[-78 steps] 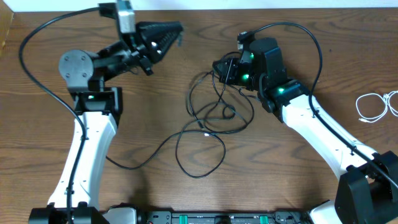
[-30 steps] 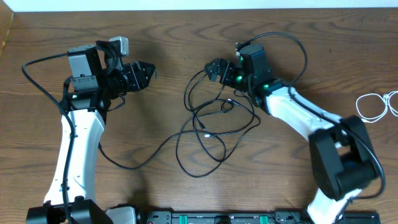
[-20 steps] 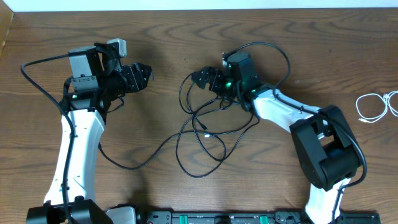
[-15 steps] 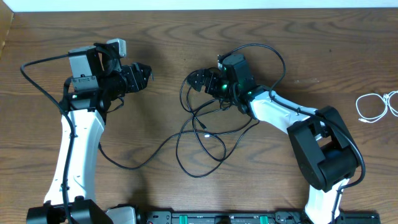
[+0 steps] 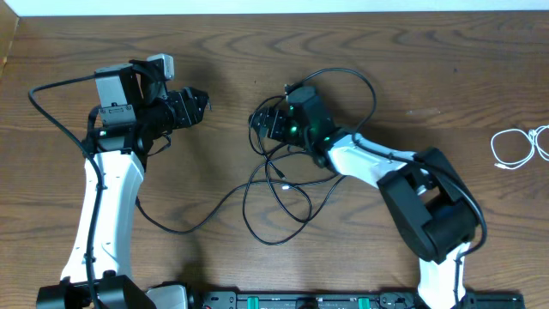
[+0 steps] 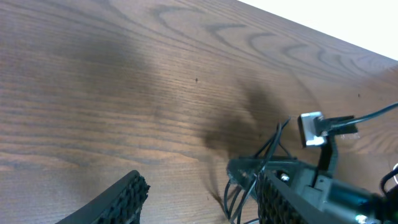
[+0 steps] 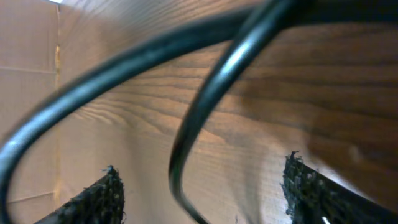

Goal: Untangle cables

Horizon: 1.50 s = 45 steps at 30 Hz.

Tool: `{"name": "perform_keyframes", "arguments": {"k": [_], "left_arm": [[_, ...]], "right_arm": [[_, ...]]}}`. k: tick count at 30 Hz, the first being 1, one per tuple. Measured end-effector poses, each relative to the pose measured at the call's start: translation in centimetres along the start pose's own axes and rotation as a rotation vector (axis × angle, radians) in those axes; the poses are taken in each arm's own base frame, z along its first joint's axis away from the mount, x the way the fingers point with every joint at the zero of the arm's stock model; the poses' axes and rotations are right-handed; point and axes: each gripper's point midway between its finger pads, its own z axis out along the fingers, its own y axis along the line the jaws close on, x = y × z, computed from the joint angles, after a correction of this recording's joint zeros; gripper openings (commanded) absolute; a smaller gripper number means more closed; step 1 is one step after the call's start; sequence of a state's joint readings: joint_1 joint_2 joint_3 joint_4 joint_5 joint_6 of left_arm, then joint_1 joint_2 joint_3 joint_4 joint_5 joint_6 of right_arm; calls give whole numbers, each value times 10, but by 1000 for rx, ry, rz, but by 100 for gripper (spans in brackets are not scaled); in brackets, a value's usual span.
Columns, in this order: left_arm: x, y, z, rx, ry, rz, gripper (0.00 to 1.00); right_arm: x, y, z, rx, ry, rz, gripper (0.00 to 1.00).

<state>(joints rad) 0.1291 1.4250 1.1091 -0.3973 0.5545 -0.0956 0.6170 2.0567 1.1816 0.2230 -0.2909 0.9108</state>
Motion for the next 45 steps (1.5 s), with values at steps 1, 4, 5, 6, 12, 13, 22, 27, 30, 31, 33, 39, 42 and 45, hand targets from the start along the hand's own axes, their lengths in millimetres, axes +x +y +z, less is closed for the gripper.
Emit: {"name": "perform_keyframes", "arguments": {"k": [1, 4, 5, 6, 12, 13, 22, 27, 30, 31, 33, 39, 42, 45], "left_arm": [[0, 0, 0, -1, 0, -1, 57], [0, 1, 0, -4, 2, -2, 57], [1, 1, 0, -4, 2, -1, 57], [1, 1, 0, -5, 3, -2, 57], [3, 1, 0, -6, 12, -7, 57], [4, 1, 0, -6, 14, -8, 57], [9, 2, 0, -10, 36, -20, 57], [17, 1, -1, -1, 67, -37, 57], [18, -6, -1, 37, 75, -40, 57], [19, -8, -1, 53, 77, -40, 57], [20, -14, -1, 85, 82, -40, 57], [27, -42, 1, 189, 115, -17, 56], [35, -63, 5, 238, 145, 16, 56], [46, -90, 10, 297, 172, 82, 57]], "right_arm": [[1, -2, 3, 6, -9, -3, 66], [1, -3, 10, 10, -34, -12, 27], [0, -4, 11, 13, -46, -18, 12], [-1, -3, 12, 10, -52, -21, 3], [-2, 1, 12, -12, -52, -25, 1], [-2, 3, 12, -23, -48, -25, 1], [-30, 29, -18, -148, -41, -25, 1], [-61, 91, -75, -286, -129, -84, 1], [-73, 126, -112, -361, -180, -122, 1], [-76, 135, -122, -381, -196, -133, 1], [-82, 150, -142, -416, -227, -151, 1], [-98, 172, -184, -471, -308, -180, 1], [-105, 175, -197, -483, -341, -186, 1], [-114, 176, -208, -488, -373, -186, 1]]}}
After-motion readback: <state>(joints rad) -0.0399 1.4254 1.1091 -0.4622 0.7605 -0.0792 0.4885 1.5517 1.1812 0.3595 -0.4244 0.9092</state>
